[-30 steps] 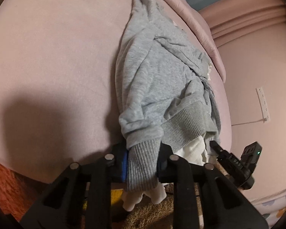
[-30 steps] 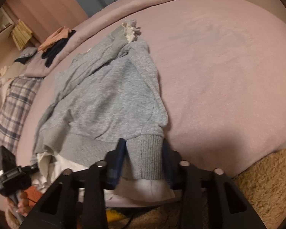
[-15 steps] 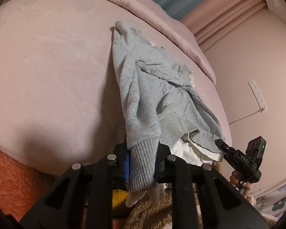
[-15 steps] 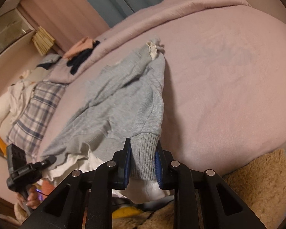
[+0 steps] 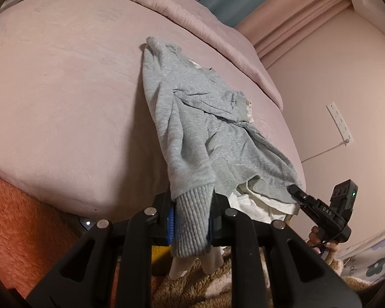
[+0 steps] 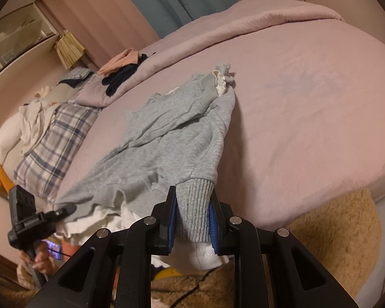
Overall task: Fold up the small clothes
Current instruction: 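Lift the hem with both grippers and fold it toward the collar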
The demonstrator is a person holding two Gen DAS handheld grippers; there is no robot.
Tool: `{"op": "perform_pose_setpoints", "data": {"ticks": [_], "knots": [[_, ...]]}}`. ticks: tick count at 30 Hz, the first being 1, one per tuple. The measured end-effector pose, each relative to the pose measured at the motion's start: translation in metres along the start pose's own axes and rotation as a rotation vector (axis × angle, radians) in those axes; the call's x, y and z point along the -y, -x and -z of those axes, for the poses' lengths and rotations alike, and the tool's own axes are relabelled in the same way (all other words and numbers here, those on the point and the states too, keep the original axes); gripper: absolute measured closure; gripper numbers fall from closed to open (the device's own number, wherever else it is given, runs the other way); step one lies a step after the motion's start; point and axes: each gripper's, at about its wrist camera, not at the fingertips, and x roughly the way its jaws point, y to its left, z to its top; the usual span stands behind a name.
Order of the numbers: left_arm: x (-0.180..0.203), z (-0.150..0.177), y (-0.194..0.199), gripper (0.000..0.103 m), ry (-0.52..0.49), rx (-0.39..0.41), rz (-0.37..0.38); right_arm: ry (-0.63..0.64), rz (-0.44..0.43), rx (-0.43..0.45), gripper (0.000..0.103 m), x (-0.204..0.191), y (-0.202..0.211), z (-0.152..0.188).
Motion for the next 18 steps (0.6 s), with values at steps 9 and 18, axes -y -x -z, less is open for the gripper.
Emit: {"op": "perform_pose_setpoints", "data": {"ticks": [9,18], "knots": [[0.004,-0.008,-0.002,0.086,-0.005,-0.004,0.032,0.027,0.005,0.006,0.08,-0.007,0.007,0.0],[0.004,-0.021,0.003,0.086,-0.006,0.02,0.038,0.037,0.0,0.003,0.08,-0.005,0.013,0.001]]}}
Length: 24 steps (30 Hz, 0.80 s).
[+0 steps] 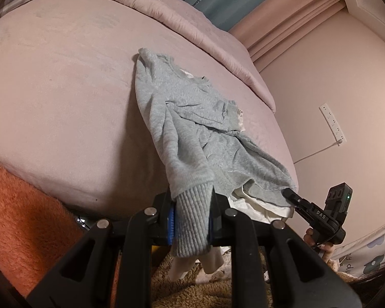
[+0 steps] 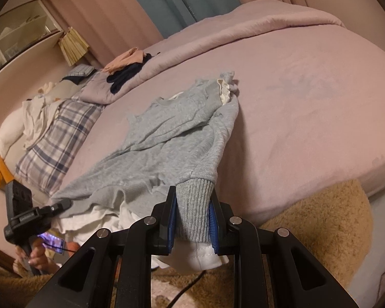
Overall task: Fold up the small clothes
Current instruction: 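Lift the hem with both grippers and fold it toward the collar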
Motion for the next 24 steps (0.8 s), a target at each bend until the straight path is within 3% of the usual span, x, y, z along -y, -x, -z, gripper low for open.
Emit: {"op": "perform_pose_setpoints", "data": {"ticks": [24], "knots": [[0.01,-0.066,-0.026,0.085,-0.041,0.096,0.053,0.027,-0.018,0.099,0.08,-0.002,-0.01,-0.042]]}}
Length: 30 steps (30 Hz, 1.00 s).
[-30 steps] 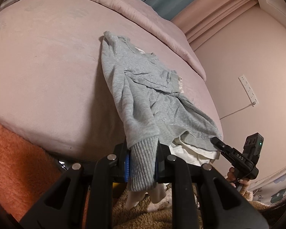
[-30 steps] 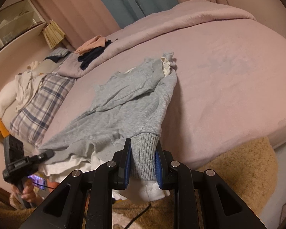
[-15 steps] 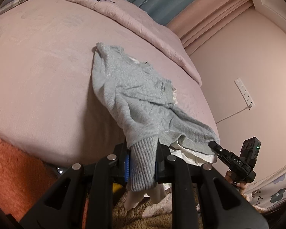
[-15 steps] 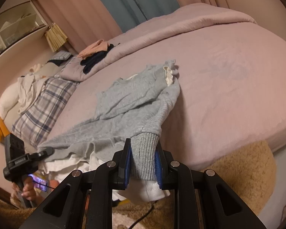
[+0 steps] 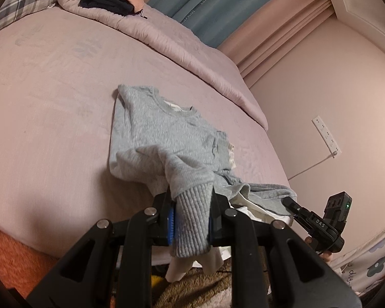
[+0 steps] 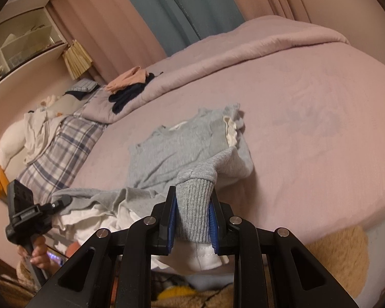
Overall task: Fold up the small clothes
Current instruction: 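Lift the hem with both grippers and fold it toward the collar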
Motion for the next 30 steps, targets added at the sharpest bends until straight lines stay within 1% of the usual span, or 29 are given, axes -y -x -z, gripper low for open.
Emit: {"op": "perform_pose_setpoints", "data": {"ticks": [6,11,18,23,30], "knots": [[0.001,-0.015,-0.003,0.085,0.004,0.02,0.007,0.017,-0.012,0.025,0.08,-0.005,-0.006,-0.013],[0.002,-0.03,-0.007,0.085,-0.003,0.04,0.007,0.025,-0.002,0.037,0.08,-0.006,-0.013,-0.021],[0.002,-0.048,-0.024,0.085,-0.01,0.039,-0.007,0.028,0.006,0.056,0.08,-0.006,-0.024,-0.036],[0.002,-0.062,-0.035,0.085,-0.019,0.036,-0.018,0.02,0.013,0.054,0.08,-0.005,-0.034,-0.047],[-0.003,-0.078,-0.049,0.085,0.007,0.045,-0.033,0.015,0.021,0.051,0.08,-0.003,-0.05,-0.064]]}}
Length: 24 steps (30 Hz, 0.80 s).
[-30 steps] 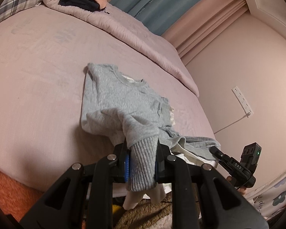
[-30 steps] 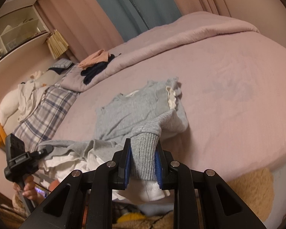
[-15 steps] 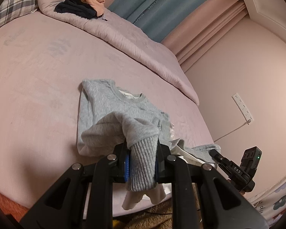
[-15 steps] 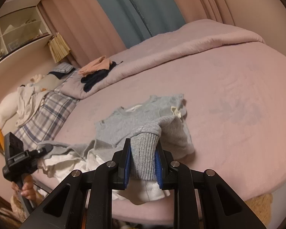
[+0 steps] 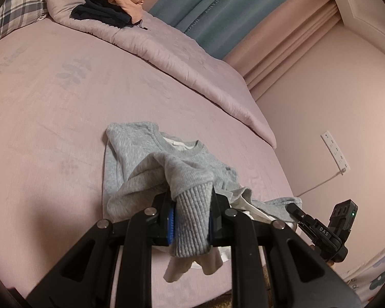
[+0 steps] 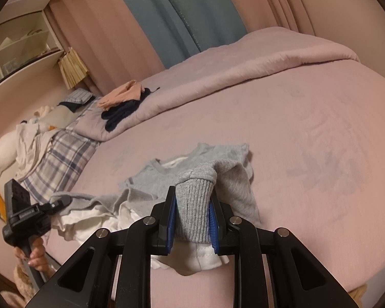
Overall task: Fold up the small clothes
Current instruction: 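Lay the hem over the collar and open both grippers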
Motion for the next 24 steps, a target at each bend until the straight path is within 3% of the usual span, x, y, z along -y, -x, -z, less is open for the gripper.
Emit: {"op": "perform_pose_setpoints", "data": {"ticks": [15,24], "knots": [[-0.018,-0.039,-0.042,0.085,0.054,-0.016,-0.047,-0.01,0.03,-0.016,0.08,0.001,-0.038,-0.032],[-0.039,-0.058,-0.086,0.085,0.093,-0.064,-0.107,-0.084,0.06,-0.125,0.08,0.021,-0.094,-0.049]]}}
